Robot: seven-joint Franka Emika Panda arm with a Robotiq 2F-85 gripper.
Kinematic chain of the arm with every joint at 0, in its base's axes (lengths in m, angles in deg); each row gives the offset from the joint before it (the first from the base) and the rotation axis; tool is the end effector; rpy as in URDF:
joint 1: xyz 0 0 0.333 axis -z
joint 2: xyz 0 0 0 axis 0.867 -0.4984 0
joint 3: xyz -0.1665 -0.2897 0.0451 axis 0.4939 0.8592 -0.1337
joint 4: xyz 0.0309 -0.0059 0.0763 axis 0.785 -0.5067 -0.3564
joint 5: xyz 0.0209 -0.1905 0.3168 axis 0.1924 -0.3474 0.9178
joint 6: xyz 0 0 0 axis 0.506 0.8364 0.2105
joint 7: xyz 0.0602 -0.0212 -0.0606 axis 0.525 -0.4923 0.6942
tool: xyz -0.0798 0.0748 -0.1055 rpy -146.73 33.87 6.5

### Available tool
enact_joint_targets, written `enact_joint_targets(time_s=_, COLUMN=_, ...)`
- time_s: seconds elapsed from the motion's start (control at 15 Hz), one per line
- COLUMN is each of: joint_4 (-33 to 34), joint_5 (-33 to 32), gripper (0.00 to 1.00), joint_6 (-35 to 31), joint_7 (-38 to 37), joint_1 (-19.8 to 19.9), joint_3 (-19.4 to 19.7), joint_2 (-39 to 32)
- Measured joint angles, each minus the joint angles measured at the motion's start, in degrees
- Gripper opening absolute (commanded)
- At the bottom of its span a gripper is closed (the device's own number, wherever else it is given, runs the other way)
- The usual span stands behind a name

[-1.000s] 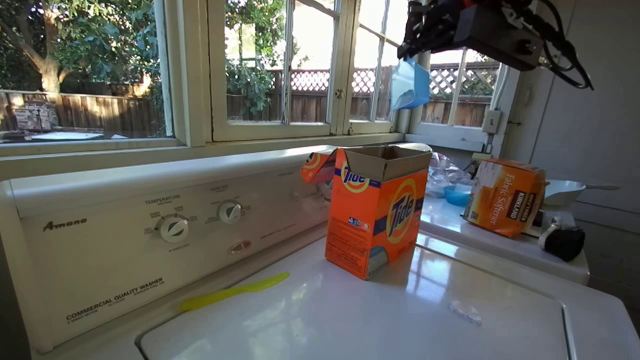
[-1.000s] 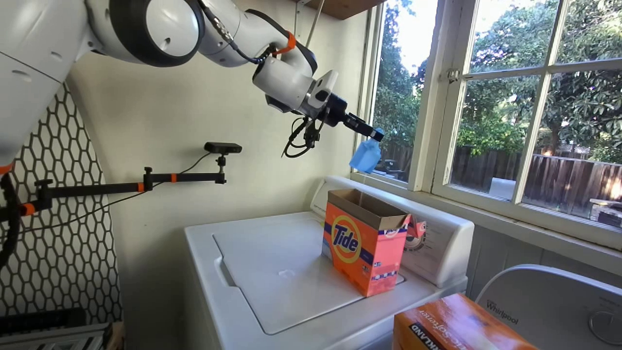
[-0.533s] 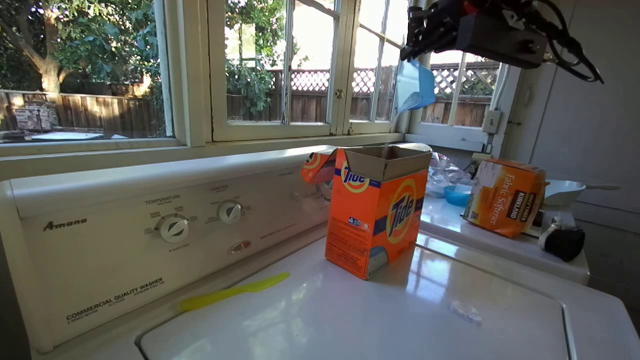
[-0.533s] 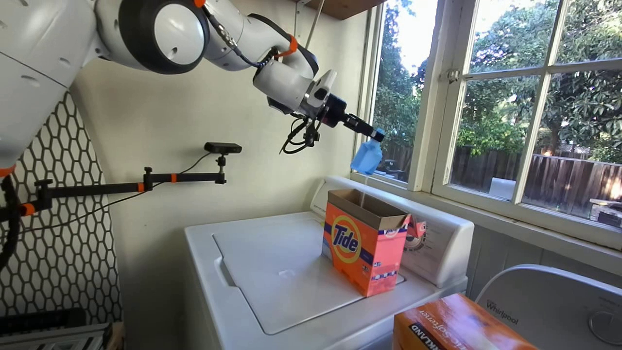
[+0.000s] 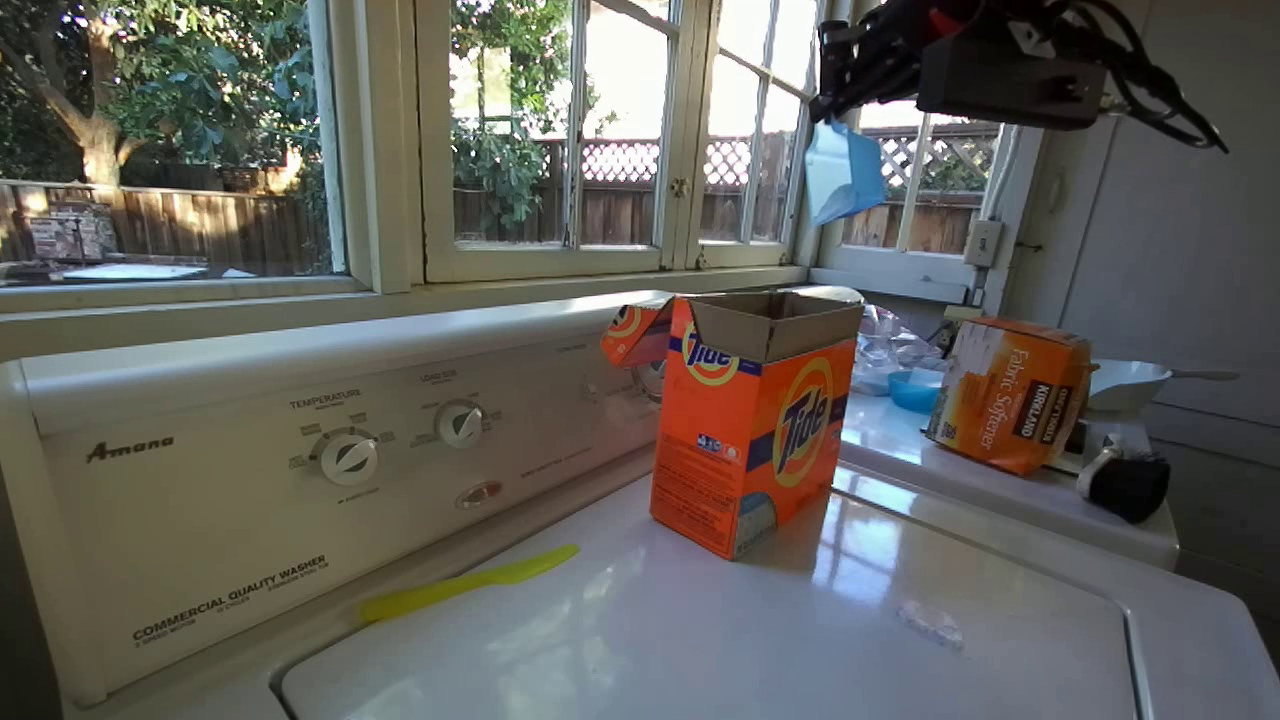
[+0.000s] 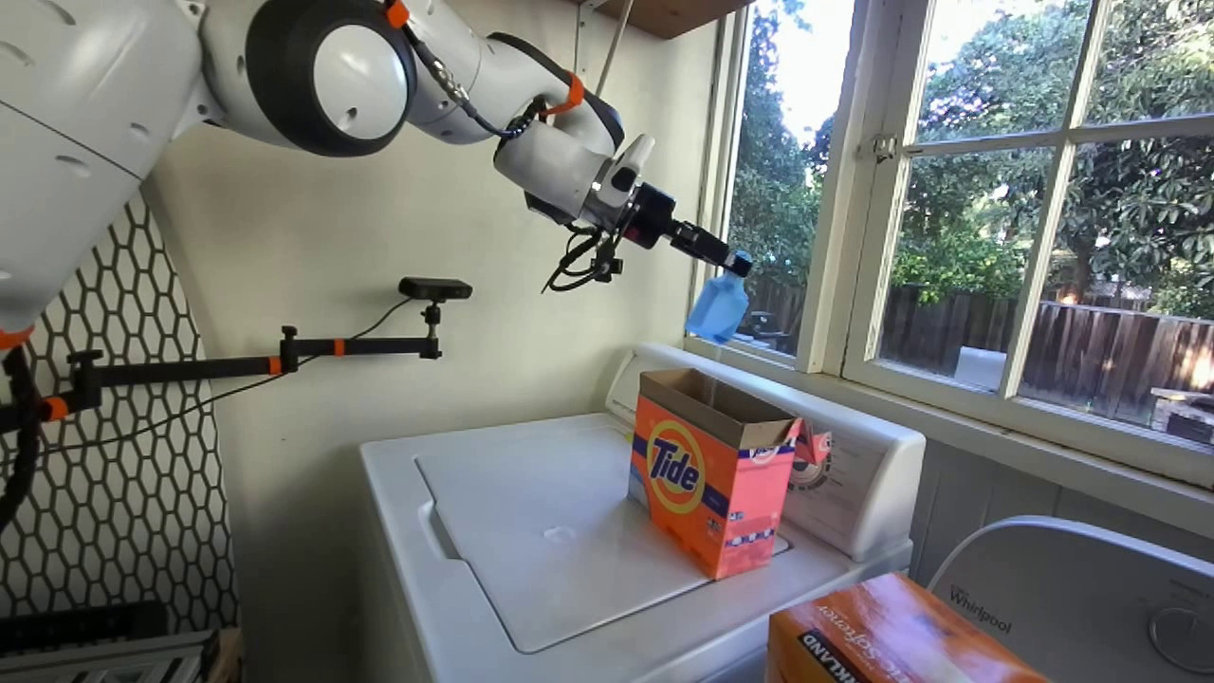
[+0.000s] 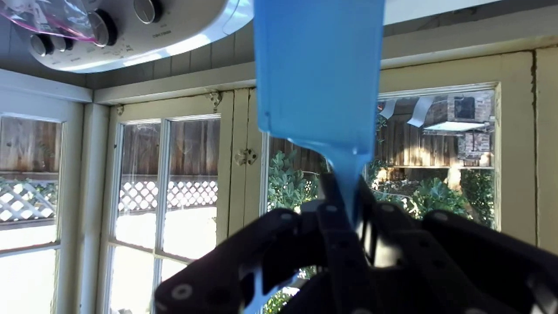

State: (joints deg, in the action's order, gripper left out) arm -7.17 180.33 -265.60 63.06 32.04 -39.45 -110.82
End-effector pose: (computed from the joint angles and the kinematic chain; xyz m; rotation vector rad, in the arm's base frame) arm 0.5664 0.2639 0.5324 2.4094 -0.3301 1.6679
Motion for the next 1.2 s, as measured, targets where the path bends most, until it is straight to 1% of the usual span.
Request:
enact_joint_targets(time_s=0.4, joint_4=0.41, joint_5=-0.03, gripper=0.03, joint_6=-0.45, joint_7=2.86, joint_1=-0.33, joint_3=0.81, joint_2=-0.76)
enact_joint_targets(time_s=1.2, joint_4=1.83, joint_5=-0.03, gripper=0.03, joint_6=-0.45, joint_7=4.80, joint_1=-3.73, joint_3=7.38, joint_2=-2.16)
